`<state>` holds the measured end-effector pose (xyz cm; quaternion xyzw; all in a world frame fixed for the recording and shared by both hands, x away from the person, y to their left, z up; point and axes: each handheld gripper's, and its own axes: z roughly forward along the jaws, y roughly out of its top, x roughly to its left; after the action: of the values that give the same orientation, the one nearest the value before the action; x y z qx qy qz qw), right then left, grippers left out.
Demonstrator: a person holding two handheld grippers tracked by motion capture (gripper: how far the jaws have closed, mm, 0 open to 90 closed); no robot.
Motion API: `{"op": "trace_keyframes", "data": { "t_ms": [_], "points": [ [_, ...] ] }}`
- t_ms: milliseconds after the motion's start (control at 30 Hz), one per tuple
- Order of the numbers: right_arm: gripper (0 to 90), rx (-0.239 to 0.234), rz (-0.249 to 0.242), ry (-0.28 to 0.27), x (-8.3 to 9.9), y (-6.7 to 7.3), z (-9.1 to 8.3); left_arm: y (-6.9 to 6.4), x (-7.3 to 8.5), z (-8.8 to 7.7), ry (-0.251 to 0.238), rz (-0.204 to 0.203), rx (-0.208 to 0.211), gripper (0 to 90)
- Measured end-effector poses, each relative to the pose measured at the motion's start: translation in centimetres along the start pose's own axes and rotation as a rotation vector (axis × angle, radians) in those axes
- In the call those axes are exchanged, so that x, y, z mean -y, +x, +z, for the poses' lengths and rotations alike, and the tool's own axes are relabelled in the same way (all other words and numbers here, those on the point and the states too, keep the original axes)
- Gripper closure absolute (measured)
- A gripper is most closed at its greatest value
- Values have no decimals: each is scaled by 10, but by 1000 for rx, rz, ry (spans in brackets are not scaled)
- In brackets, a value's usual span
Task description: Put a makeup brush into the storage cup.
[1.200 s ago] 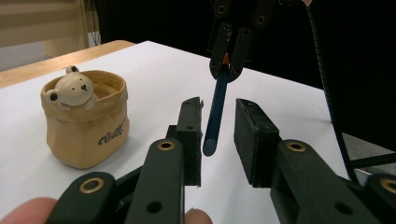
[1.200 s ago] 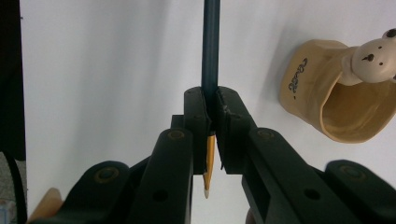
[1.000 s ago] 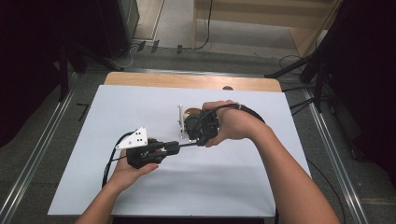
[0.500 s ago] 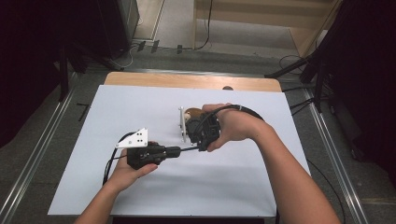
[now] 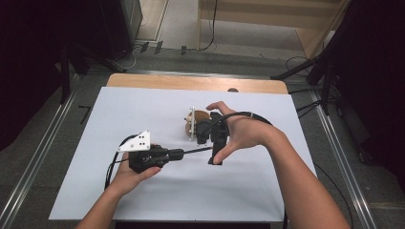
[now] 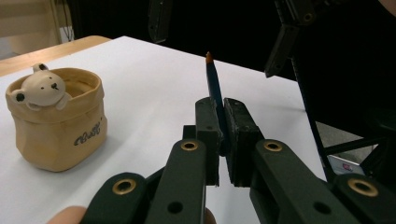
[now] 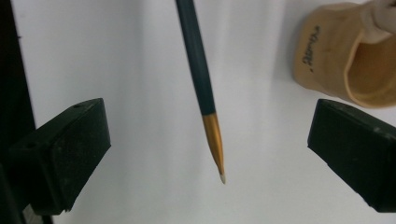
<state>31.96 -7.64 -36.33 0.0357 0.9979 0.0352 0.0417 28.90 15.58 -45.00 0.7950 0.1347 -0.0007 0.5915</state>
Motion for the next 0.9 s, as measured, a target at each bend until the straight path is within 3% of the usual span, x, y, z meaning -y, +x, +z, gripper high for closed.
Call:
{"op": "trace_keyframes", "data": {
  "t_ms": [100, 367, 667, 867, 900],
  "points": [
    [0, 15, 38, -13, 7, -1, 0, 0, 0, -1, -4, 2, -6, 866],
    [0, 25, 143, -108, 34, -3, 1, 1, 0, -3, -9, 4, -22, 866],
    [0, 77, 272, -209, 64, -4, 5, 1, 0, -5, -33, -2, -44, 866],
    [0, 76, 363, -292, 77, 4, 14, 1, 0, -6, -50, 6, -66, 866],
    [0, 74, 395, -299, 79, 6, 16, 1, 0, -6, -55, 2, -67, 866]
  ]
}}
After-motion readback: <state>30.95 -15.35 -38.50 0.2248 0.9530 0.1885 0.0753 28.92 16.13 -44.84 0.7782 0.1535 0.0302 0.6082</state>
